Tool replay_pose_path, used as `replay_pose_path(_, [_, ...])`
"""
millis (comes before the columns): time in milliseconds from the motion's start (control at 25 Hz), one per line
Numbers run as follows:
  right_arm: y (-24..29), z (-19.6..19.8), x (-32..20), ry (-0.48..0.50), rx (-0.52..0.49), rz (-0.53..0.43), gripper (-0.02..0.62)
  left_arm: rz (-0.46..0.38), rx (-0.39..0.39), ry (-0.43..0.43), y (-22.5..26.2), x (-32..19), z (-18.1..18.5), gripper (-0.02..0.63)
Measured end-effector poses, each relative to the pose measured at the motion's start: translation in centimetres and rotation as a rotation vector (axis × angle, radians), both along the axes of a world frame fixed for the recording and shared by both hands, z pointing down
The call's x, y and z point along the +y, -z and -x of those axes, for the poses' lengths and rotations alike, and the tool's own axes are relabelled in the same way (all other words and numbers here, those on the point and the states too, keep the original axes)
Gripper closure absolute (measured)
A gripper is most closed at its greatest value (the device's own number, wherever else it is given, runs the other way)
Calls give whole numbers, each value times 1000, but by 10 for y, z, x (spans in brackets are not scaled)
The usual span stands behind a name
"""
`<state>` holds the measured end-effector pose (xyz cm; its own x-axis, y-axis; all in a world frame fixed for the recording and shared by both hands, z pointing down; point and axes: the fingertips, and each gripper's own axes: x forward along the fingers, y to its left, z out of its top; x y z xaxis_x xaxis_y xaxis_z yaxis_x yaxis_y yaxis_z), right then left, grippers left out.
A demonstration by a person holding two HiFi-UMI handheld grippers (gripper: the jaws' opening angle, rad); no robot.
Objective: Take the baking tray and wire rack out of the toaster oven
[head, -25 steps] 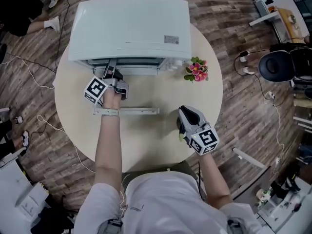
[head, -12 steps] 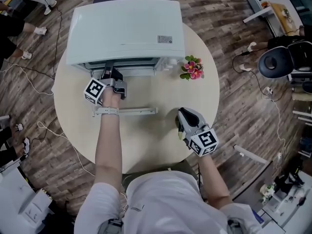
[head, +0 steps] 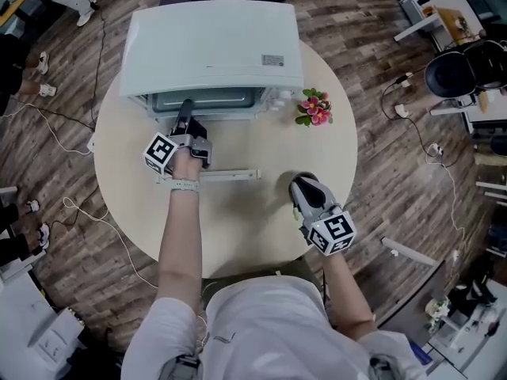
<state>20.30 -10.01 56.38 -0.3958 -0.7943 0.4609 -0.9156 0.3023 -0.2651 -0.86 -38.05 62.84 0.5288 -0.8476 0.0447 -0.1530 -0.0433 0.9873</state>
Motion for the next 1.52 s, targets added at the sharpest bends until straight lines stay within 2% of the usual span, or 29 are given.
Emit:
replay_pose_path(440, [6, 25, 29, 15, 1, -11, 560, 47, 142, 27, -7, 49, 14, 537])
replay_pose_path(560, [8, 32, 40, 20, -1, -14, 560, 41, 207, 26, 5, 63, 13, 537])
replay_pose_path(720, [11, 40, 53, 25, -5, -18, 560, 56, 146, 23, -6, 83, 24, 537])
replay_pose_path(1040, [15, 53, 78, 42, -9, -34, 560, 71, 139, 17, -7, 123, 40, 540])
replay_pose_path(1320, [13, 64, 97, 61, -25, -32, 560, 36, 162, 2, 2, 161, 60, 548])
replay_pose_path(1520, [14, 79, 109, 83, -52, -31, 560, 66, 159, 19, -1, 195, 80, 548])
